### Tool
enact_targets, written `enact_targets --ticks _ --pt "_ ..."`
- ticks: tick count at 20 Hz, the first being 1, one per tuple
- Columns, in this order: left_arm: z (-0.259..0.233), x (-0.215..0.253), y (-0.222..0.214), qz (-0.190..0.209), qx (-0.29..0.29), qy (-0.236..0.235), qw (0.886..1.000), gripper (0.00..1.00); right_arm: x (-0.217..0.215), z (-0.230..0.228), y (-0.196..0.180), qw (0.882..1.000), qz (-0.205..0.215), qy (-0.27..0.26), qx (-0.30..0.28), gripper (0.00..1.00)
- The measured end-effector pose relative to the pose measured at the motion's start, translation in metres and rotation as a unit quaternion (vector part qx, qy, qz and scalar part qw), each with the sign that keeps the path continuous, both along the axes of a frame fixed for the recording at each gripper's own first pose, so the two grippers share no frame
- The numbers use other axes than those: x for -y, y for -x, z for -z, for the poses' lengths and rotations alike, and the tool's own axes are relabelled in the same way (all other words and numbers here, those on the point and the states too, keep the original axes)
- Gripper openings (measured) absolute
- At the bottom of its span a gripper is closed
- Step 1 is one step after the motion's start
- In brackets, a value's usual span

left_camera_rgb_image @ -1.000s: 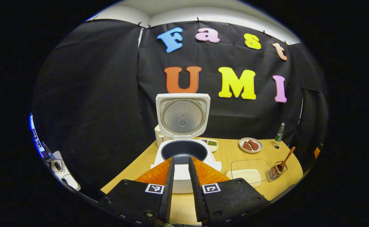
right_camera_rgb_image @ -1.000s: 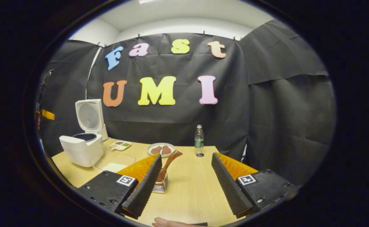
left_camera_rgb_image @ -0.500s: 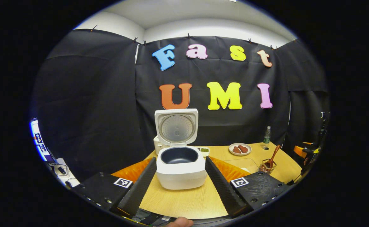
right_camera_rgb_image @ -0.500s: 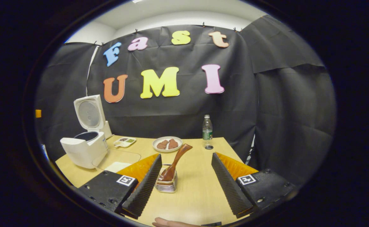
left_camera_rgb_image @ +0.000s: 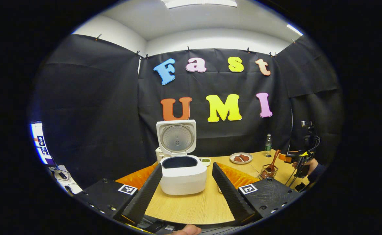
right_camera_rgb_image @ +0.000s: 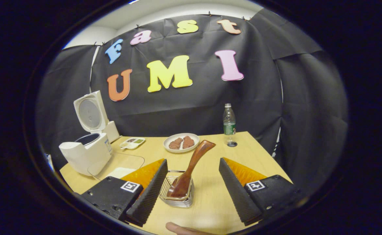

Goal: Close the left gripper, press the button to open the rice cooker; take a wooden spoon from the chopstick holder with the right hand, scoop a spoonful of rice and pour it into the rice cooker, then put the wooden spoon back into the chopstick holder.

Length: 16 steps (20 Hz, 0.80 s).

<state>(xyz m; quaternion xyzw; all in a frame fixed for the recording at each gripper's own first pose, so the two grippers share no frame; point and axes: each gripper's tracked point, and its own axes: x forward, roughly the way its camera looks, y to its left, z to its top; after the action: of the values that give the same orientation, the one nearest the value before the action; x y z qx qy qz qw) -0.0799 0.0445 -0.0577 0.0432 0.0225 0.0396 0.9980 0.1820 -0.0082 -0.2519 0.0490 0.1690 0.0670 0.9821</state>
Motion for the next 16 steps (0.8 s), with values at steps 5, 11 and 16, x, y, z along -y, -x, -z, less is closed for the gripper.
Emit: enact_targets --ticks 5,11,16 --pt "0.005 0.011 0.010 0.006 0.007 -0.007 1.000 0.95 -0.008 0.034 -0.043 1.000 0.011 -0.012 -0.017 1.00" --pt "0.018 0.002 0.017 0.003 -0.004 -0.003 1.000 0.95 -0.014 0.061 -0.068 0.996 0.030 -0.065 -0.062 1.00" --pt "0.032 0.000 0.013 0.013 -0.024 0.030 0.999 0.95 -0.026 0.064 -0.067 0.991 0.027 -0.104 -0.076 0.77"
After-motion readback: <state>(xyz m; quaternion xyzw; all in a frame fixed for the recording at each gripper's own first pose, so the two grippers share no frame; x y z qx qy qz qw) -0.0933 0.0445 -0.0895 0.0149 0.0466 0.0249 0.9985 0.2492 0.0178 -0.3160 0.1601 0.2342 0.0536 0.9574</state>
